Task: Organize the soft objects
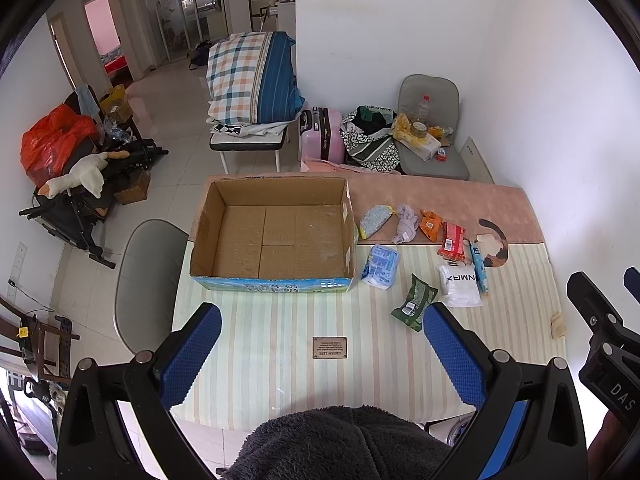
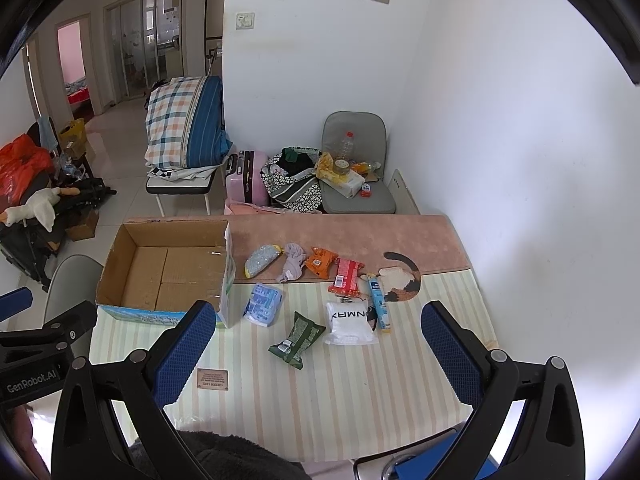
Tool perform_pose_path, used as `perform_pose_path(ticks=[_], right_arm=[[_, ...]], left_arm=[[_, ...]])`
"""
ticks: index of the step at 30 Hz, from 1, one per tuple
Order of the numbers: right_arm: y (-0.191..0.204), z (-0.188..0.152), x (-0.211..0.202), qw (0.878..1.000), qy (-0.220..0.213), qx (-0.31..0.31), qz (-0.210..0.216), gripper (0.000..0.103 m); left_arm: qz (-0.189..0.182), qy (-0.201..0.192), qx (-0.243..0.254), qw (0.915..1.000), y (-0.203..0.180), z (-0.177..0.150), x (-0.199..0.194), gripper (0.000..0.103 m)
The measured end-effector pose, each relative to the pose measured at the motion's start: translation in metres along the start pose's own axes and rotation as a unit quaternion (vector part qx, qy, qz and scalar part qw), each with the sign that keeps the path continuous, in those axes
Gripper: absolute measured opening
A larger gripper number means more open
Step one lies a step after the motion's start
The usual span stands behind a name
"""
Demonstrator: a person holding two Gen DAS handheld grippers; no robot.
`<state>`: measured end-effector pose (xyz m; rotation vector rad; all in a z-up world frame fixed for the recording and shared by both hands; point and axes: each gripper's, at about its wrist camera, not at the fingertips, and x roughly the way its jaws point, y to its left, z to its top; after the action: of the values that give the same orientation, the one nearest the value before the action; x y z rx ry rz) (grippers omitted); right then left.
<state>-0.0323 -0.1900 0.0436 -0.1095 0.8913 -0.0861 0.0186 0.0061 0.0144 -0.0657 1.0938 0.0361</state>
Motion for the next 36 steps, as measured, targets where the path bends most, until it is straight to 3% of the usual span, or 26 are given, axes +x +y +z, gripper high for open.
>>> perform_pose_path(ticks=[6,10,14,17,21,26,32,36], right_arm=[[-0.021,0.002,0.022,0.999,0.024,0.040,0.016,0.103],[-0.055,0.004,0.060,0.996,0.054,0.076,0.007,0.103],[-0.089,-0.004,0.127,0.989,0.105,0.107,0.004,0.103],[-0.108,-0.022,0.205,0.978,0.169,0.125,0.015,0.103],[-0.117,-0.046,0.317,0.962,0.244,0.117,0.028,0.103],[-0.117,-0.070,0.433,0.940,0.322,0.107,0.042,0.103],[-0.109,-0.089,0.504,0.918,0.379,0.102,0.057,0.103],[-0.105,-0.100,0.525,0.907,0.403,0.099,0.070,0.103]], left_arm=[[-0.009,0.000,0.013,0.9999,-0.016,0.014,0.026,0.103],[-0.018,0.019,0.036,0.9990,-0.041,0.032,0.070,0.103],[-0.015,0.054,0.089,0.9944,-0.080,0.049,0.137,0.103],[-0.007,0.091,0.130,0.9874,-0.111,0.058,0.198,0.103],[0.007,0.158,0.176,0.9716,-0.148,0.063,0.282,0.102],[0.023,0.253,0.226,0.9404,-0.181,0.060,0.380,0.100],[0.044,0.343,0.265,0.9002,-0.203,0.047,0.474,0.098],[0.060,0.381,0.269,0.8826,-0.203,0.035,0.513,0.098]])
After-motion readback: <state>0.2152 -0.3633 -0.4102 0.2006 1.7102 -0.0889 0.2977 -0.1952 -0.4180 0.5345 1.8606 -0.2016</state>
